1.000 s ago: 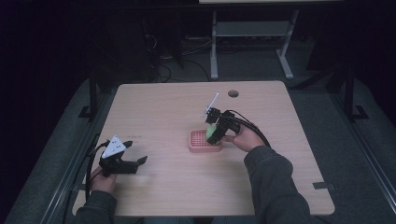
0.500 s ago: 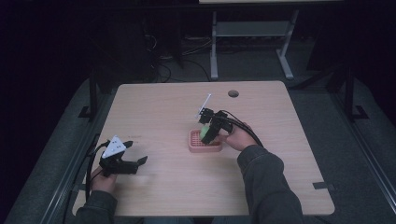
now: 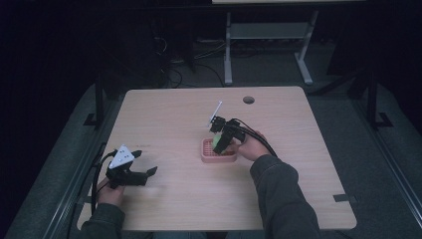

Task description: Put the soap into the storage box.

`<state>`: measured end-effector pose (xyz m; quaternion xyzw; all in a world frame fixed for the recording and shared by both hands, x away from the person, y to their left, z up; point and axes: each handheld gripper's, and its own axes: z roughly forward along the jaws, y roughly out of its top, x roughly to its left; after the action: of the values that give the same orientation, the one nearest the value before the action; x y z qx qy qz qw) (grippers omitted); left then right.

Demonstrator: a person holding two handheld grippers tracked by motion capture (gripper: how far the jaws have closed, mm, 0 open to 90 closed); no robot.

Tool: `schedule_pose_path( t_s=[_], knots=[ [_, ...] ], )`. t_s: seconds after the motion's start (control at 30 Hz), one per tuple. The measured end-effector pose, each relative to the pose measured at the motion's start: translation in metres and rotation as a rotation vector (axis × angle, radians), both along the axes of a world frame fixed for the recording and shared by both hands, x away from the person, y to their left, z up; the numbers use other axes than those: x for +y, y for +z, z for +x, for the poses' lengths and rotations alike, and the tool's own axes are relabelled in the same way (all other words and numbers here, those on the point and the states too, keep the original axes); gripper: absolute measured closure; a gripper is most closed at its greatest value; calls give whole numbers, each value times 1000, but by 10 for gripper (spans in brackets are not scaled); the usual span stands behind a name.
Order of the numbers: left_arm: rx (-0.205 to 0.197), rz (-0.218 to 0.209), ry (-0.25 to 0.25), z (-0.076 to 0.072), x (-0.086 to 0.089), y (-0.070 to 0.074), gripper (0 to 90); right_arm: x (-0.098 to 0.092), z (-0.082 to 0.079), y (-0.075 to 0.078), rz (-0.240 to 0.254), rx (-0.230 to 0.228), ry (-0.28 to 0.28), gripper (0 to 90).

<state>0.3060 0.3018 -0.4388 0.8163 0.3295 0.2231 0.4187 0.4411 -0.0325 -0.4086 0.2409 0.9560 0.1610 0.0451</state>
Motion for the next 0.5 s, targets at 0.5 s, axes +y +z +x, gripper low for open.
schedule_pose_path(
  t_s=[0.5],
  knots=[
    [0,-4,-1,0,0,0,144,5,1,-7,-17,-2,3,257]
  ],
)
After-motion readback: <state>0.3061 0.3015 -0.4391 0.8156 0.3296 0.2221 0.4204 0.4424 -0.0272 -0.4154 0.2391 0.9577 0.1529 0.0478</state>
